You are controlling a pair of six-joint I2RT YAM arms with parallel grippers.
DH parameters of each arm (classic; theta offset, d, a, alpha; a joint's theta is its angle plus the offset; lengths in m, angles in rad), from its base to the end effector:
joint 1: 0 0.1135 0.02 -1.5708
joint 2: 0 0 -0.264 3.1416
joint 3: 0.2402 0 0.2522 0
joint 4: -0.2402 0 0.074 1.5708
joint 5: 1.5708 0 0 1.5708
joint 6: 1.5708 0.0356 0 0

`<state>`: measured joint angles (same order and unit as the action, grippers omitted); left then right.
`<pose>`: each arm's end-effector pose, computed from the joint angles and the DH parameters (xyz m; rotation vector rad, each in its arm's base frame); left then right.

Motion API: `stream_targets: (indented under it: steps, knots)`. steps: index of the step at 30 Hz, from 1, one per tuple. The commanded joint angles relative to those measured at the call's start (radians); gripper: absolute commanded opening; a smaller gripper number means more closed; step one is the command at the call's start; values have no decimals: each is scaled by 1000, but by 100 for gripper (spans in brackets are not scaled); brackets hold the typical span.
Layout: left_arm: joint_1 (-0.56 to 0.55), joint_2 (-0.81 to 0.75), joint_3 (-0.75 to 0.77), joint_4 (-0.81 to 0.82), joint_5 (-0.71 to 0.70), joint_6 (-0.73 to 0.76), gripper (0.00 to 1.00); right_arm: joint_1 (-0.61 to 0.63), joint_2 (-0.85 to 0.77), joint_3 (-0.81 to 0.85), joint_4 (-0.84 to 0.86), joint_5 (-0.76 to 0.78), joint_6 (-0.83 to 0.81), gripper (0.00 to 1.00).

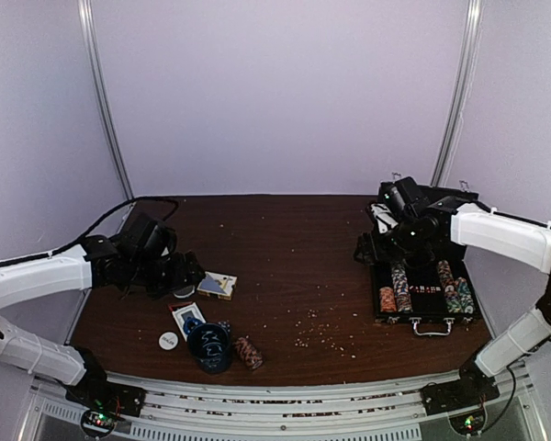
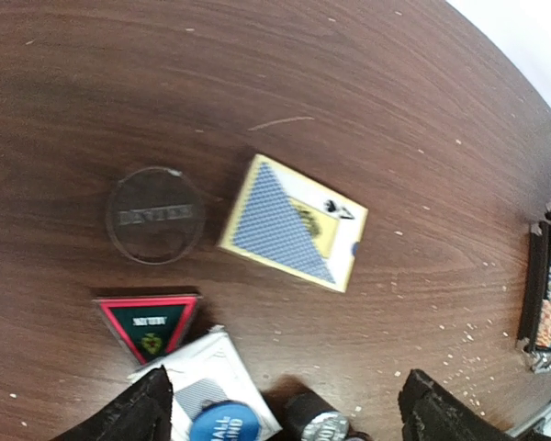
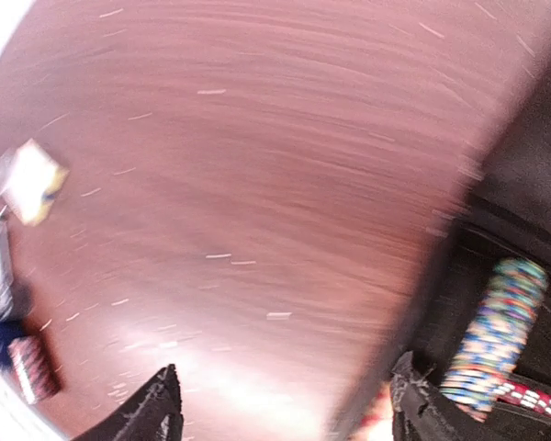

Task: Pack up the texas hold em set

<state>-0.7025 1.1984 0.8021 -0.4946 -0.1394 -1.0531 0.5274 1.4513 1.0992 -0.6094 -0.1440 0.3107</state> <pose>0.1877 -0.1524 0.2352 -0.5054 2.4936 -0.5787 0.2581 0.1562 0.2579 -0.3393 2.5752 0.5033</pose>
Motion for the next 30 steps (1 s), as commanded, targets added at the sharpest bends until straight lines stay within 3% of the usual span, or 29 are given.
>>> stream_targets:
  steps: [1,5,10,19,30]
  knots:
    - [60,-48,-35,31,-33,25,88,179,-11,17,5,78,11,78]
    - [99,-69,-18,23,-31,102,89,307,61,-9,109,12,25,80]
    - [110,-58,-7,-9,0,141,90,428,223,100,78,-8,-14,80]
    - [109,-64,20,-21,21,162,90,516,436,238,83,-317,-60,79]
    - [110,-64,13,-41,31,151,90,625,626,435,37,-264,37,74]
